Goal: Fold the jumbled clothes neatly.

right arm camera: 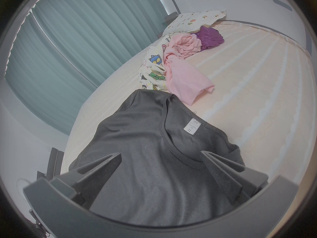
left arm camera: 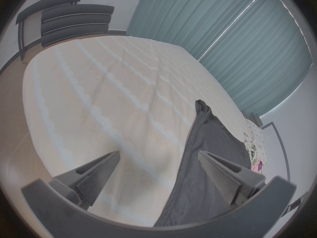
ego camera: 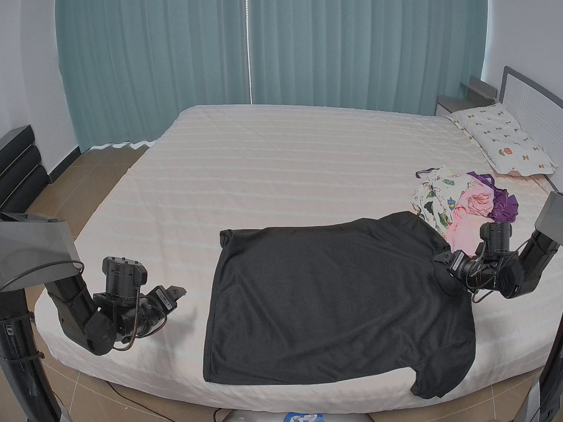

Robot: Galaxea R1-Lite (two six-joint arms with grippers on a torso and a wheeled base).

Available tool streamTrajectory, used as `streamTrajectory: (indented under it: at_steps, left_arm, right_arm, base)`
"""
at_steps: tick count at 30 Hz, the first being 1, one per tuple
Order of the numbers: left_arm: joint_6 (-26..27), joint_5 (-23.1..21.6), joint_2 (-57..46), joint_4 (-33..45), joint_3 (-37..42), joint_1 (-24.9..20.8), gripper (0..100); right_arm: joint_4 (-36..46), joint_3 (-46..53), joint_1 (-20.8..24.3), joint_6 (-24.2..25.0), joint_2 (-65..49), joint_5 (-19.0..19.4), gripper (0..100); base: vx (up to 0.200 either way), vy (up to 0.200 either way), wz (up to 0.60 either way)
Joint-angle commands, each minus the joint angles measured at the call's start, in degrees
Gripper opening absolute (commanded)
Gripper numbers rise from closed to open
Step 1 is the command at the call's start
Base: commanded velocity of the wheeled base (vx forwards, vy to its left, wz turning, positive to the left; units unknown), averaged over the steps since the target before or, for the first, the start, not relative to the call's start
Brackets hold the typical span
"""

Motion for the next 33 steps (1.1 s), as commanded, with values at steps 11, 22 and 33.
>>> streamTrajectory:
  at_steps: [11, 22, 33]
  left_arm:
    - [0.43, 0.37, 8.55, 11.16, -27.49, -1.48, 100]
    - [1.05, 0.37, 23.40, 28.04, -61.24, -4.03, 100]
    - [4.13, 0.46, 29.82, 28.21, -68.88, -4.29, 100]
  right_arm:
    - [0.08, 1.20, 1.41, 0.05, -1.57, -0.05, 100]
    - [0.08, 3.66, 1.50, 0.93, -3.85, -0.32, 100]
    - [1.84, 4.45, 2.03, 1.02, -5.61, -0.93, 100]
  base:
    - [0.000, 0.000, 0.00]
    - [0.000, 0.000, 0.00]
    - [0.000, 0.000, 0.00]
